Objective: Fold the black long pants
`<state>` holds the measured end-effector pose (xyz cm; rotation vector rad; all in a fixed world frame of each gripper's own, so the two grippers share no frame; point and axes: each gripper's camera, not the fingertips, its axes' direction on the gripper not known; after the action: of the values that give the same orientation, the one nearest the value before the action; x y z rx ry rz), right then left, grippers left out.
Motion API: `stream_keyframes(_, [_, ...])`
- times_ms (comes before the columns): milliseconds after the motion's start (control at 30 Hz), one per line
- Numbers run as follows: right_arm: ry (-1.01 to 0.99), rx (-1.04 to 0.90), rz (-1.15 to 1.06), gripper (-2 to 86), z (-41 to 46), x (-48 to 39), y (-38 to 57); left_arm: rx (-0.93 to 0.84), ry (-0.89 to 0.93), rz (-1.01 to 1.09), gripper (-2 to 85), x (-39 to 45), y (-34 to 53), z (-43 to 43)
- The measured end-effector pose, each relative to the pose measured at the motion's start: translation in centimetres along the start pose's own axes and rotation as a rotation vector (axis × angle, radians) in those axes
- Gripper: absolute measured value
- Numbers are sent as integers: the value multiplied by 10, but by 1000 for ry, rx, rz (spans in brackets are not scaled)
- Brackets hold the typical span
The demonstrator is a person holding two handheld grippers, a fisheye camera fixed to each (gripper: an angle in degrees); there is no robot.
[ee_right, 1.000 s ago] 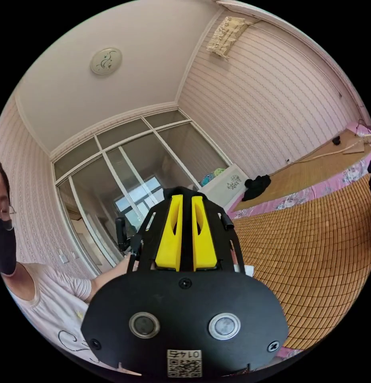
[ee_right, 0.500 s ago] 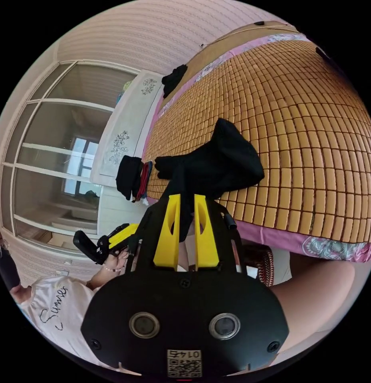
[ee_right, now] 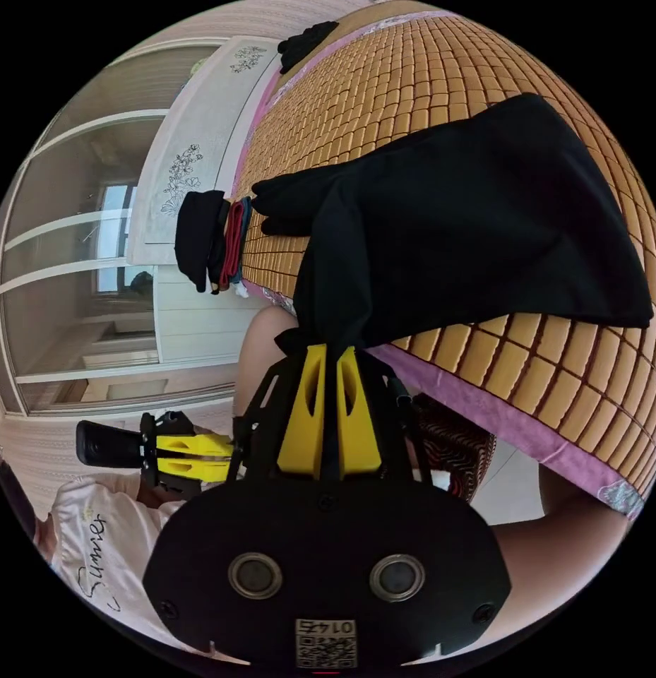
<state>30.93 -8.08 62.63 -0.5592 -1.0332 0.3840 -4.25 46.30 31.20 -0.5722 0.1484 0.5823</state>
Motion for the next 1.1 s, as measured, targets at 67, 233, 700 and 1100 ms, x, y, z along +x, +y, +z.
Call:
stream_keyframes(67, [34,9,8,18,3,0,-7,31,-27,-26,20,-16,1,-17])
stream_keyframes(233, [119,57,-17,31,14,-17,-20,15,-139,-179,60,-83,6,-56])
stream_keyframes(700, [625,-113,-265,47,83,-101,-67,-161,-385,-579,96,-280,-56,-31])
stream_keyframes(1100, [515,343,-275,22,-202,-68,33,-15,-364,-654,-9,-338,-75,-107])
